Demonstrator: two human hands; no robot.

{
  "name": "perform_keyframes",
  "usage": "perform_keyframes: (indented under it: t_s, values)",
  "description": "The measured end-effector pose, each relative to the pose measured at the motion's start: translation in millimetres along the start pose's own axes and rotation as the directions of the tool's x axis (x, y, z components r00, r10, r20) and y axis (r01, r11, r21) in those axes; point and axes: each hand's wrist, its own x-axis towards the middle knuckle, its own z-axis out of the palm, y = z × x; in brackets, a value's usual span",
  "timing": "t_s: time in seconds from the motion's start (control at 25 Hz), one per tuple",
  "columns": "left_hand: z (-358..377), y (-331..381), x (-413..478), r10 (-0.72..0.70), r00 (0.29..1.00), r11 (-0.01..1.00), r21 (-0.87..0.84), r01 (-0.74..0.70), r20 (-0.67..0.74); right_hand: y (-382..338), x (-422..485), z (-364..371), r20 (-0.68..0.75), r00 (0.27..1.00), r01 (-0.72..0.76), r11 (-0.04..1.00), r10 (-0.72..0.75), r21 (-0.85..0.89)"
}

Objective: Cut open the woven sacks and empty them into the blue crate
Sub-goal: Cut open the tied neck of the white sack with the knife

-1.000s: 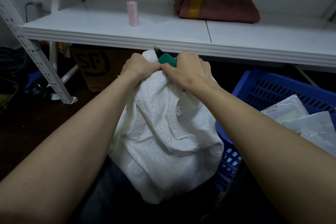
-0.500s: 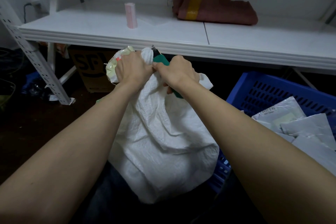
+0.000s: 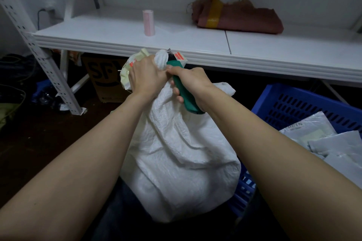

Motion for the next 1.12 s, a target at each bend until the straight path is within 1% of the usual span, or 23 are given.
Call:
perform_keyframes:
  t_s: [0.04, 0.08, 0.12, 0.16, 0.2, 0.24, 0.28, 0.36, 0.48, 0.56, 0.64, 0.68, 0.72, 0.88, 1.0, 1.08, 1.12]
  values:
    - [1, -1, 0, 0.004, 1.0, 1.0, -0.018, -0.004, 0.0, -1, -1, -2, 0.015, 1.0, 0.0, 1.0, 0.0, 0.016]
    - [2, -1, 0, 0.004, 1.0, 1.0, -0.03, -0.004, 0.007, -2, 0, -4, 0.004, 1.0, 0.013, 0.999, -0.012, -0.03]
    - [3, -1, -1, 0.0, 1.0, 0.999, -0.033, 0.001, 0.022, -1, 2, -7, -0.034, 0.999, 0.036, 0.986, -0.042, -0.165]
    - [4, -1, -2, -0.013, 0.999, 1.0, -0.027, 0.014, 0.044, 0, 4, -10, -0.076, 0.993, 0.056, 0.934, -0.088, -0.354]
    - [5, 0, -3, -0.033, 0.997, 0.999, -0.012, 0.034, 0.07, 1, 4, -13, -0.108, 0.984, 0.064, 0.848, -0.141, -0.526]
    - [7, 1, -3, -0.054, 0.994, 0.999, 0.009, 0.053, 0.092, 2, 3, -15, -0.131, 0.972, 0.062, 0.755, -0.193, -0.653]
    - [9, 2, -3, -0.072, 0.991, 0.997, 0.032, 0.069, 0.112, 3, 1, -15, -0.141, 0.962, 0.054, 0.671, -0.233, -0.739]
    - [13, 2, -1, -0.095, 0.985, 0.994, 0.069, 0.086, 0.141, 3, -2, -15, -0.143, 0.944, 0.052, 0.563, -0.297, -0.825]
    - [16, 1, 1, -0.119, 0.979, 0.99, 0.097, 0.104, 0.163, 2, -5, -14, -0.107, 0.928, 0.07, 0.446, -0.358, -0.892]
    - [15, 1, 1, -0.13, 0.977, 0.989, 0.098, 0.114, 0.169, 0, -7, -14, -0.091, 0.924, 0.064, 0.386, -0.372, -0.92]
    - [15, 1, 0, -0.135, 0.976, 0.988, 0.098, 0.119, 0.173, -1, -7, -15, -0.081, 0.924, 0.06, 0.352, -0.373, -0.934]
    - [14, 0, 0, -0.13, 0.976, 0.988, 0.1, 0.114, 0.175, 0, -6, -15, -0.083, 0.928, 0.059, 0.363, -0.362, -0.93]
    - [14, 0, 0, -0.116, 0.977, 0.99, 0.101, 0.099, 0.18, 1, -5, -16, -0.092, 0.934, 0.057, 0.4, -0.344, -0.915]
    - [13, -3, 4, -0.026, 0.971, 0.995, 0.105, 0.001, 0.239, 2, -1, -20, -0.14, 0.961, 0.031, 0.595, -0.239, -0.803]
    - [12, -5, 6, 0.008, 0.973, 0.995, 0.097, -0.031, 0.229, 2, 0, -23, -0.131, 0.977, 0.03, 0.713, -0.171, -0.7]
    - [12, -9, 6, 0.059, 0.973, 0.988, 0.127, -0.089, 0.223, 0, 1, -25, -0.121, 0.985, 0.02, 0.767, -0.126, -0.642]
    - [11, -12, 6, 0.1, 0.971, 0.981, 0.14, -0.132, 0.215, -1, 1, -28, -0.115, 0.987, 0.011, 0.77, -0.109, -0.638]
